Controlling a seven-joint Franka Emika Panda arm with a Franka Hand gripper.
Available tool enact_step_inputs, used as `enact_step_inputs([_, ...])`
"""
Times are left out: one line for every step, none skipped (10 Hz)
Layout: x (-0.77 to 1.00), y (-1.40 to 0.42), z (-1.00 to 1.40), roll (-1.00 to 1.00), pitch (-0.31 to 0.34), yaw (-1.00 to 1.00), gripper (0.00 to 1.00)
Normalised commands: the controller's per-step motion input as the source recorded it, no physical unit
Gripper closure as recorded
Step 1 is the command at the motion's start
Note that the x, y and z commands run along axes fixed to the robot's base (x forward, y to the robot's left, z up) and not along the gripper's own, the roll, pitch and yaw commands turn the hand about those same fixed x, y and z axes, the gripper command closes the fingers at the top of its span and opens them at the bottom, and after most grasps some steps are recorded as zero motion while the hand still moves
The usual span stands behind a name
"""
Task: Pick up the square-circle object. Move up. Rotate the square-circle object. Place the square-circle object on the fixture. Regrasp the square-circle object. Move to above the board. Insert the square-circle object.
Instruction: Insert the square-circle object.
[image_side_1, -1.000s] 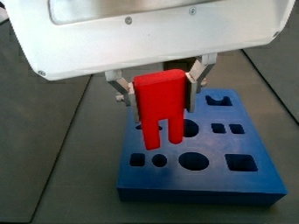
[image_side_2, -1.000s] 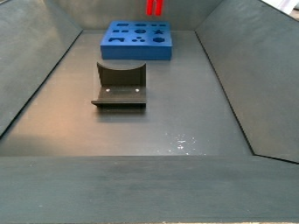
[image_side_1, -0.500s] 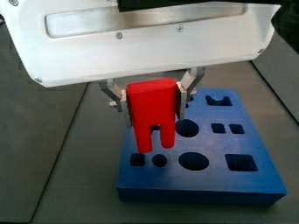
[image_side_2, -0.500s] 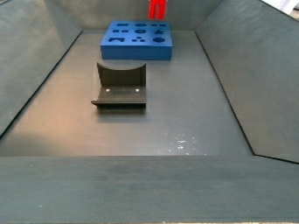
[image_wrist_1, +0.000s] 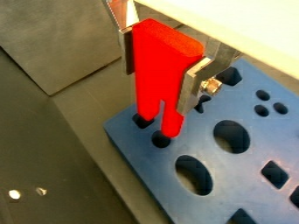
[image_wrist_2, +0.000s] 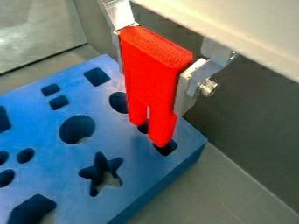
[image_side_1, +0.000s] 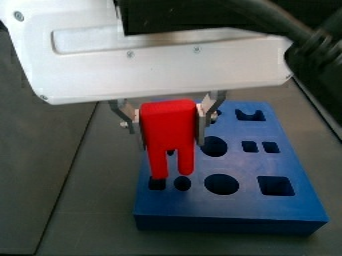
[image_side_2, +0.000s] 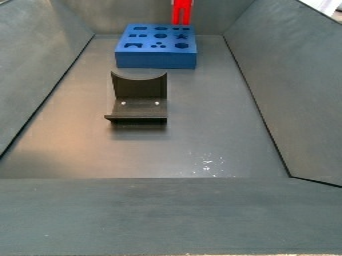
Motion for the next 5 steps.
enact_step_inputs([0.0, -0.27, -0.05, 0.09, 0.0, -0.02, 1.0])
enact_step_inputs([0.0, -0.17, -0.03, 0.07, 0.0, -0.02, 1.0])
enact_step_inputs([0.0, -0.07, -0.09, 0.1, 0.0, 0.0, 1.0])
enact_step_inputs([0.0, -0.01, -0.15, 0.12, 0.0, 0.0, 1.0])
enact_step_inputs([0.0, -0.01, -0.14, 0.07, 0.0, 0.0, 1.0])
